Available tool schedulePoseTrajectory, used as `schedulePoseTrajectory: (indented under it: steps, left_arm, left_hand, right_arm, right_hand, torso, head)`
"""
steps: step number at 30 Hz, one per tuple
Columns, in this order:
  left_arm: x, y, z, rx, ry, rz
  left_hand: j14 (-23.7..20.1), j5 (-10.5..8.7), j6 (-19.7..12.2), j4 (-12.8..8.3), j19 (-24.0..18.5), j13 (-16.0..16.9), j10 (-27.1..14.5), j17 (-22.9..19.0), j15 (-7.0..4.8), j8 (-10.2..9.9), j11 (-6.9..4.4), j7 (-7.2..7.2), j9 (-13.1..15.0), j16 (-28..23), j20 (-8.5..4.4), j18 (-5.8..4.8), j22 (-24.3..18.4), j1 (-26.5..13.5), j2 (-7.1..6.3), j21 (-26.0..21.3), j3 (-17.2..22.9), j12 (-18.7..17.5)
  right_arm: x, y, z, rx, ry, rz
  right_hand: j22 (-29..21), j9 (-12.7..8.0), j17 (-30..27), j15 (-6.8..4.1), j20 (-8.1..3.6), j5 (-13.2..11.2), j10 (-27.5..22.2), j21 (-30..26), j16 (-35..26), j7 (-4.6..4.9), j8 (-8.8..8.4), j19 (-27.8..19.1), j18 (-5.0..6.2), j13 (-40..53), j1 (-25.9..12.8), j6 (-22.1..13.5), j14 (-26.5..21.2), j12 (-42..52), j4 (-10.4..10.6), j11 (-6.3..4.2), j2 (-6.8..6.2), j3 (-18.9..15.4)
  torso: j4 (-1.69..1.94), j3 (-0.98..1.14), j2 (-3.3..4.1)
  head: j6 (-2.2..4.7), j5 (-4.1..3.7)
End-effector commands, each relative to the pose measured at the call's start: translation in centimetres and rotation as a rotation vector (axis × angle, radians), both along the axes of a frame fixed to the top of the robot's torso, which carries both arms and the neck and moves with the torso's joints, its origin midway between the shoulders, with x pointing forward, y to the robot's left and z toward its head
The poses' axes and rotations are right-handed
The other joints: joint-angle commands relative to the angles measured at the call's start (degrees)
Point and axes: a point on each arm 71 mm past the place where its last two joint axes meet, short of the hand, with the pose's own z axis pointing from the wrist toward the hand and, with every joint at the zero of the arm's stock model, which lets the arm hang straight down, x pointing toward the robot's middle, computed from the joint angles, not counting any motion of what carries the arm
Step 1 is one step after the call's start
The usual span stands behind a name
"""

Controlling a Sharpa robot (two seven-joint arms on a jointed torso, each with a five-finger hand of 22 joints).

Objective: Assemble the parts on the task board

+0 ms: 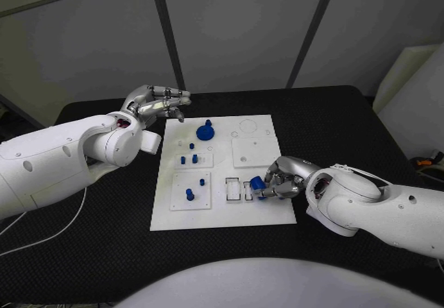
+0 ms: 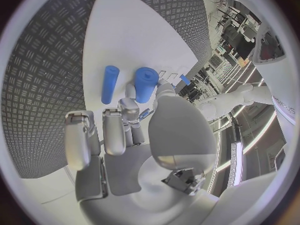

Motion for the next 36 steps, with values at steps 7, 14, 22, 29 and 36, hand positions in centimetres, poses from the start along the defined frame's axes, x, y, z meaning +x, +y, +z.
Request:
schedulePoseTrajectory:
  steps: [7, 14, 22, 29, 36]
  left_arm:
    - [-0.1, 0.0, 0.1, -0.006, -0.006, -0.006]
    - [-0.1, 0.1, 0.2, -0.005, -0.006, -0.004]
    - [-0.1, 0.1, 0.2, -0.005, -0.007, -0.002]
    - [-0.1, 0.1, 0.2, -0.005, -0.007, -0.002]
    - [-0.1, 0.1, 0.2, -0.006, -0.008, -0.003]
  left_hand:
    - [-0.1, -0.15, -0.2, 0.1, -0.1, 0.0, -0.4, -0.1, 0.1, 0.2, 0.16, 0.07, 0.0, -0.2, 0.15, -0.61, -0.1, 0.1, 0.41, -0.3, -0.3, 0.3]
    - [-0.1, -0.15, -0.2, 0.1, -0.1, 0.0, -0.4, -0.1, 0.1, 0.2, 0.16, 0.07, 0.0, -0.2, 0.15, -0.61, -0.1, 0.1, 0.41, -0.3, -0.3, 0.3]
    - [-0.1, -0.15, -0.2, 0.1, -0.1, 0.0, -0.4, -0.1, 0.1, 0.2, 0.16, 0.07, 0.0, -0.2, 0.15, -0.61, -0.1, 0.1, 0.41, -0.3, -0.3, 0.3]
    - [-0.1, -0.15, -0.2, 0.1, -0.1, 0.0, -0.4, -0.1, 0.1, 0.2, 0.16, 0.07, 0.0, -0.2, 0.15, -0.61, -0.1, 0.1, 0.41, -0.3, -0.3, 0.3]
    - [-0.1, -0.15, -0.2, 0.1, -0.1, 0.0, -0.4, -0.1, 0.1, 0.2, 0.16, 0.07, 0.0, -0.2, 0.15, -0.61, -0.1, 0.1, 0.41, -0.3, -0.3, 0.3]
  right_arm:
    - [-0.2, 0.1, -0.8, -0.035, 0.023, -0.012]
    - [-0.4, -0.1, -0.6, -0.018, 0.018, -0.042]
    - [-1.1, -0.3, 0.3, 0.112, 0.017, -0.12]
    - [-1.7, 0.1, 1.2, 0.218, 0.002, -0.153]
    - [-1.8, 0.8, 1.5, 0.259, -0.009, -0.15]
  right_hand:
    - [14.4, 0.8, 1.3, -0.21, -0.14, 3.2, 0.4, 0.2, 0.4, -0.03, 0.79, 5.3, -1.06, 0.8, 0.9, -1.1, 3.4, 0.6, -0.1, -0.21, 1.22, -0.8]
    - [14.6, 1.6, 1.6, -0.4, -0.29, 8.6, 0.9, 0.4, 0.5, -0.27, 1.67, 5.5, -1.15, 1.6, 2.5, -1.1, 3.4, 1.1, -0.2, -0.46, 1.73, -1.2]
    - [15.1, 2.4, 2.6, -0.85, -0.68, 13.9, 3.0, 0.8, 1.2, -0.86, 2.2, 5.9, -1.31, 4.1, 3.0, 0.0, 3.7, 3.6, -0.1, -1.0, 2.54, -1.3]
    - [15.1, 2.5, 2.6, -0.94, -0.76, 14.4, 3.1, 0.8, 1.2, -0.99, 2.26, 5.9, -1.31, 4.1, 2.9, 0.3, 3.7, 3.6, -0.1, -1.12, 2.79, -1.3]
    - [15.1, 2.7, 2.6, -1.04, -0.86, 15.2, 3.2, 0.8, 1.3, -1.1, 2.22, 5.9, -1.31, 4.2, 2.9, 0.5, 3.7, 3.5, -0.1, -1.23, 3.0, -1.3]
  torso:
    - [-0.02, -0.04, -0.07]
    - [-0.01, -0.03, -0.04]
    - [-0.06, -0.04, -0.05]
    - [0.02, -0.1, -0.05]
    - [0.01, -0.12, -0.06]
  head:
    - [-0.02, 0.16]
    - [0.02, 0.28]
    - [0.04, 0.52]
    - [0.16, 0.47]
    - [0.18, 0.58]
